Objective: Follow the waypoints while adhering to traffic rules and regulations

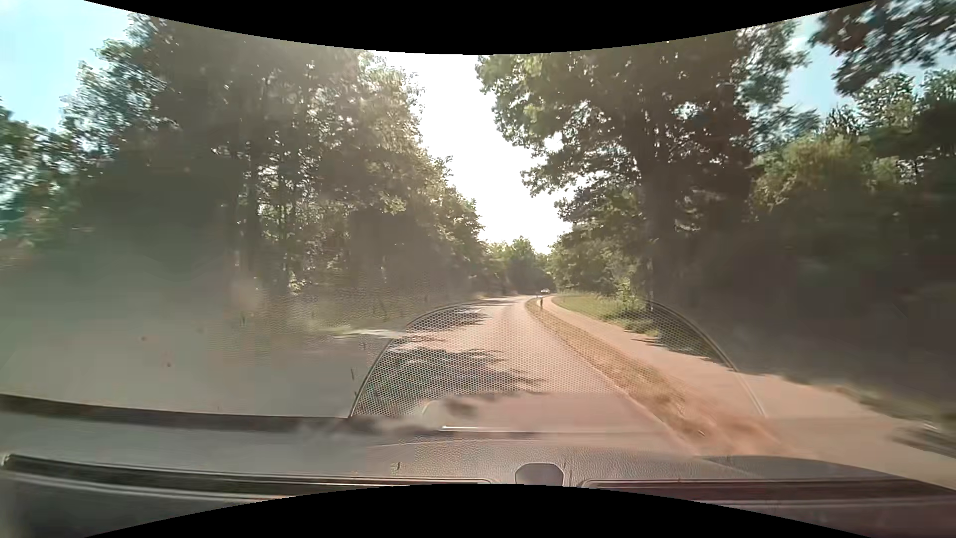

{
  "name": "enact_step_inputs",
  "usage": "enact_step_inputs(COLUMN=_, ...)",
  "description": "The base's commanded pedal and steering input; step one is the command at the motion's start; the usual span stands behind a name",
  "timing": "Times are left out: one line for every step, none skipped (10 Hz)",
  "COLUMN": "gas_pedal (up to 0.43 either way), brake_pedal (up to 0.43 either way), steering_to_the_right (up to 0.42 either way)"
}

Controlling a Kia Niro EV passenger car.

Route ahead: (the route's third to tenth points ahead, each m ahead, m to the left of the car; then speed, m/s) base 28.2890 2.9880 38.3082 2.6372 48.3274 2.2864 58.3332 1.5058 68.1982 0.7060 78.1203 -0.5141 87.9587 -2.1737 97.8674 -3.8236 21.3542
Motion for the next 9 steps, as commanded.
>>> enact_step_inputs(gas_pedal=0.118, brake_pedal=0.006, steering_to_the_right=0.004)
enact_step_inputs(gas_pedal=0.118, brake_pedal=0.006, steering_to_the_right=0.004)
enact_step_inputs(gas_pedal=0.118, brake_pedal=0.006, steering_to_the_right=0.003)
enact_step_inputs(gas_pedal=0.118, brake_pedal=0.006, steering_to_the_right=0.003)
enact_step_inputs(gas_pedal=0.118, brake_pedal=0.006, steering_to_the_right=0.004)
enact_step_inputs(gas_pedal=0.118, brake_pedal=0.006, steering_to_the_right=0.004)
enact_step_inputs(gas_pedal=0.118, brake_pedal=0.006, steering_to_the_right=0.004)
enact_step_inputs(gas_pedal=0.118, brake_pedal=0.006, steering_to_the_right=0.004)
enact_step_inputs(gas_pedal=0.118, brake_pedal=0.006, steering_to_the_right=0.004)
